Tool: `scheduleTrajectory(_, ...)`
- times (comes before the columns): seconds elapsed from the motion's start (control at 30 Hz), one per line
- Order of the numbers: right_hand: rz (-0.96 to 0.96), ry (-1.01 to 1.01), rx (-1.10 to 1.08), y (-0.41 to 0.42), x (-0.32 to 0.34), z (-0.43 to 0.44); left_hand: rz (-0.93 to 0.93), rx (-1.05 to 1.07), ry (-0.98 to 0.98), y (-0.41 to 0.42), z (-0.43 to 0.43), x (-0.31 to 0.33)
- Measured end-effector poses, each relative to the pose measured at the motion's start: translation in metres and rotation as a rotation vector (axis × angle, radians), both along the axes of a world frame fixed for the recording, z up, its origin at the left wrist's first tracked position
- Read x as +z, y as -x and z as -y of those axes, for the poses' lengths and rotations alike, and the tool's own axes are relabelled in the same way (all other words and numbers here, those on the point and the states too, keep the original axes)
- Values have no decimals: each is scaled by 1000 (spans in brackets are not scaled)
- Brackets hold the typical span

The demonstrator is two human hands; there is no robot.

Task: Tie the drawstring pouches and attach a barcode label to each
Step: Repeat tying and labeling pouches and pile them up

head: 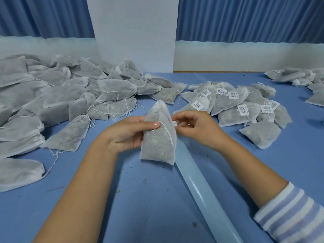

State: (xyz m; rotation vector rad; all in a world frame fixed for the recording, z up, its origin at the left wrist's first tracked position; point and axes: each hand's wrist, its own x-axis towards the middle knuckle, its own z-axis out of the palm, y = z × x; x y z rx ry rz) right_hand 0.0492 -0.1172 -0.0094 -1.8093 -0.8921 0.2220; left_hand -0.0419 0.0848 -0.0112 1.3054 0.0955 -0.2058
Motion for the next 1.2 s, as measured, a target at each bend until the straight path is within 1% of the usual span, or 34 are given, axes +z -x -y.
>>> scheduleTrajectory(0.13,223,-11,-43,-1,-5,-2,2,23,23,-1,-2,-2)
scheduleTrajectory(0.33,485,-49,-81,-3,-15,-2,9,31,62,-1,-1,-2)
scheduleTrajectory(0.53,580,-7,-132,-3,-16,-2,-26,74,88,-3,2,-1)
scheduleTrajectory(0.7,566,0,-153,-4,-17,-3,-38,84,88,-3,3,-1)
scheduleTrajectory(0.8,552,-11,-164,-2,-15,-2,-24,91,129,-2,3,-2)
scheduleTrajectory(0.87,468,-48,-149,-1,-13,-3,-15,82,141,-2,1,-2)
scheduleTrajectory(0.9,365,-68,-131,-2,-11,-2,-13,74,135,-2,1,-3)
scheduleTrajectory(1.0,-96,-79,-36,-4,-3,0,10,57,127,-2,-1,-3)
scheduleTrajectory(1.03,-204,-73,-8,-5,-2,2,20,55,130,-1,-1,-4)
scheduleTrajectory(1.1,-329,-103,31,-8,0,4,33,51,137,-1,-2,-5)
scheduleTrajectory(1.2,-377,-159,63,-11,1,5,35,67,155,-2,-5,-8)
